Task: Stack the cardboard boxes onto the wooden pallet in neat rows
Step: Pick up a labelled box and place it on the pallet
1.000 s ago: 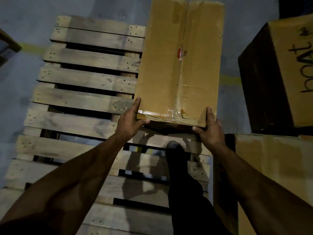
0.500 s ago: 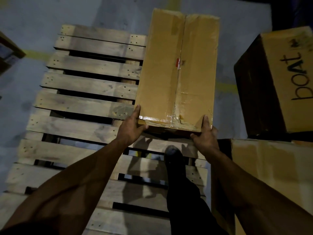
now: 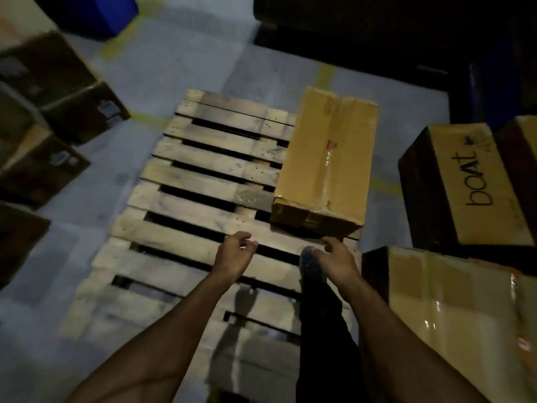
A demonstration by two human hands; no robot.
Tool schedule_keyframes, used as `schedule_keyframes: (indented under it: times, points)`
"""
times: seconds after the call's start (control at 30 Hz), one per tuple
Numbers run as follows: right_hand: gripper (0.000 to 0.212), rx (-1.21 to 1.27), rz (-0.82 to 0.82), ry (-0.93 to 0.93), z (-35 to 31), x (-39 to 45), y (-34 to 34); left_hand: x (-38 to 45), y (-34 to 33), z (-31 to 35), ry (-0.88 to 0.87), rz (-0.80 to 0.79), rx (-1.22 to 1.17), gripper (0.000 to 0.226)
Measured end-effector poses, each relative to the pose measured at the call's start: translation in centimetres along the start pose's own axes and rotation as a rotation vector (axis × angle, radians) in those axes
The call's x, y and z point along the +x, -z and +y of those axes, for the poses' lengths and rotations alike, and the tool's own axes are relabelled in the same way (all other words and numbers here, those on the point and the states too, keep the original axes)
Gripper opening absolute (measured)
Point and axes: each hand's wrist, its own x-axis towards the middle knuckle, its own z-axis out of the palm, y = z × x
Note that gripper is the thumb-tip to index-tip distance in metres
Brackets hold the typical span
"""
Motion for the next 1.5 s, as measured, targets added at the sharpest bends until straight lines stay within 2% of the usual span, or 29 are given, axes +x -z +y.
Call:
schedule_keyframes:
  times: [0.13,0.27,0.47,0.83,0.97,1.1,1.23,1.5]
  points:
    - [0.048,-0.026,0.051,0.151,-2.3,-9.4,-1.3,-8.4,5.3,-0.8,-0.084,0.026,0.027,0.037]
    - [0.05,-0.064,0.033,0.248,-3.5,-17.7,-3.5,-16.0,9.9,-2.3,-0.17,0.101,0.141,0.04]
    - [0.055,-0.285,0.032,0.405,-2.7,-26.4,-8.6,-25.3,14.1,-6.3,-0.186,0.181,0.294,0.045]
    - [0.064,-0.692,-0.094,0.618,2.9,-36.0,-18.1,-39.1,17.2,-18.3,0.006,0.35,0.42,0.05]
    - [0.066,-0.762,-0.137,0.677,3.2,-39.3,-21.4,-43.4,19.1,-22.7,0.105,0.41,0.353,0.054]
    - [0.069,-0.802,-0.156,0.763,0.9,-42.1,-25.3,-45.8,21.6,-25.8,0.172,0.461,0.18,0.059]
    - [0.067,-0.848,-0.162,0.82,-2.6,-43.2,-30.5,-45.9,25.8,-28.8,0.196,0.515,0.105,0.058]
    - [0.071,-0.891,-0.193,0.807,-14.0,-43.4,-45.2,-41.7,41.1,-37.5,0.275,0.498,0.087,0.059]
